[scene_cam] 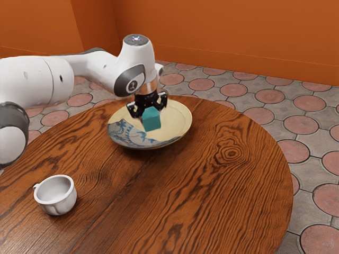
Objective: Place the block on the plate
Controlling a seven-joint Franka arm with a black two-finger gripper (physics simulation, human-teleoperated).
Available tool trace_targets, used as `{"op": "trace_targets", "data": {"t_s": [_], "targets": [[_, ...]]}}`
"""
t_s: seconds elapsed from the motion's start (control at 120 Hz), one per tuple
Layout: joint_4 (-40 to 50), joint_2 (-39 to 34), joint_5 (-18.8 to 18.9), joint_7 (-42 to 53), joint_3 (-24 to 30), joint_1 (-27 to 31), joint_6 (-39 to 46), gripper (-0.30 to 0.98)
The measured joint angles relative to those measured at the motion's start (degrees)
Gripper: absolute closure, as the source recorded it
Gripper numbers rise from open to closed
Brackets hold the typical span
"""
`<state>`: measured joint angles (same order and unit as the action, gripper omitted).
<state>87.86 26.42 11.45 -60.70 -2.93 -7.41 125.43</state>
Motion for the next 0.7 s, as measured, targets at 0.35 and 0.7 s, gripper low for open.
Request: {"op": "trace_targets", "data": {"t_s": [0.35,0.7], "targets": [[-20.94,18.63,0.43,10.70,9.44,13.38,-1.29,0.29],[-11.07,10.34,-7.30,17.31,9.25,12.36,-1.77,0.06]]}}
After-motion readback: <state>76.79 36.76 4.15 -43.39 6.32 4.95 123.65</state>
